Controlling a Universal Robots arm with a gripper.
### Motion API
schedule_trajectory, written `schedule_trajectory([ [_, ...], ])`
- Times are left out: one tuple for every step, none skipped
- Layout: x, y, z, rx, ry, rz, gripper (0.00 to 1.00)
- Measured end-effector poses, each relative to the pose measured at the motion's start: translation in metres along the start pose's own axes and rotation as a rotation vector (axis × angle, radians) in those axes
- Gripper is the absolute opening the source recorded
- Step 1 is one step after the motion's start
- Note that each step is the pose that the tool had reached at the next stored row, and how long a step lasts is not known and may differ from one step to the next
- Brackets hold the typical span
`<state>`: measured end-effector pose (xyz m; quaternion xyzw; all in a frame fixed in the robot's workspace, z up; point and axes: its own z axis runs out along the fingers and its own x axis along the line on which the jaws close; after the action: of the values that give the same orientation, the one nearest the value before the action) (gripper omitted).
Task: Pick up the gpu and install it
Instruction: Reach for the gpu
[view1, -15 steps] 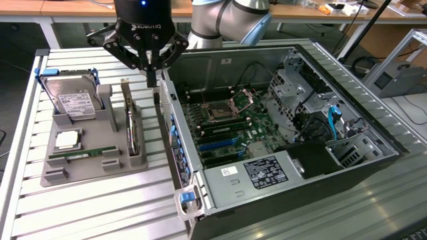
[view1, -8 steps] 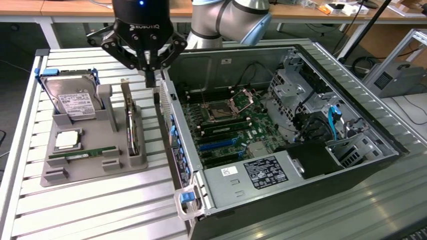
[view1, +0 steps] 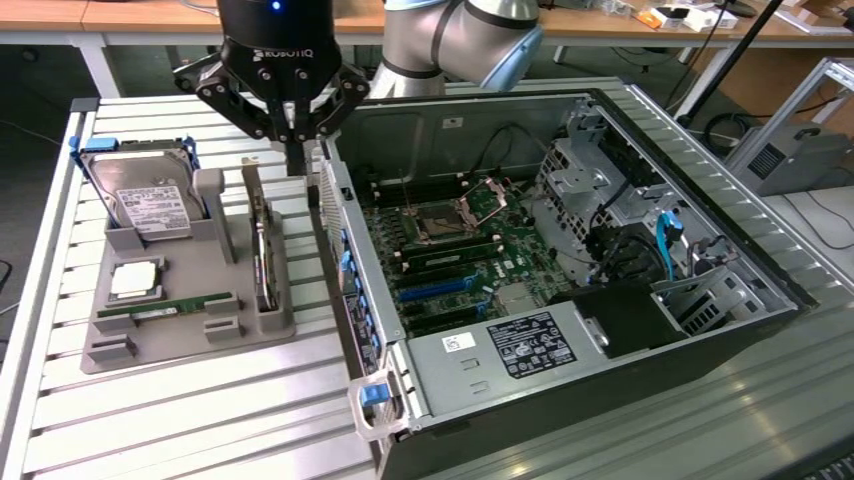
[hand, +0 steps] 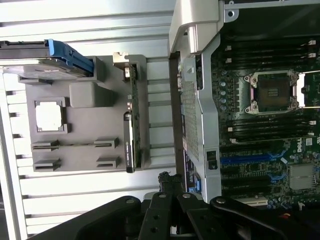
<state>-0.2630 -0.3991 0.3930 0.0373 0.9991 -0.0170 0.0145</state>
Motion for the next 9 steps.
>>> schedule_trajectory([
  [0.0005, 0.0, 0.0, 0.0, -0.0001, 0.0, 0.11],
  [0.001, -0.0001, 0.0, 0.0, -0.0001, 0.0, 0.11],
  [0.0016, -0.0001, 0.0, 0.0, -0.0001, 0.0, 0.11],
  [0.0021, -0.0002, 0.0, 0.0, -0.0001, 0.0, 0.11],
  [0.0025, -0.0002, 0.0, 0.0, -0.0001, 0.0, 0.11],
  [0.0033, -0.0002, 0.0, 0.0001, -0.0001, 0.0, 0.11],
  [0.0039, -0.0003, -0.0001, 0.0001, -0.0001, 0.0, 0.11],
  [0.0043, -0.0003, -0.0001, 0.0001, -0.0001, 0.0, 0.11],
  [0.0052, -0.0004, -0.0001, 0.0002, -0.0001, 0.0, 0.11],
])
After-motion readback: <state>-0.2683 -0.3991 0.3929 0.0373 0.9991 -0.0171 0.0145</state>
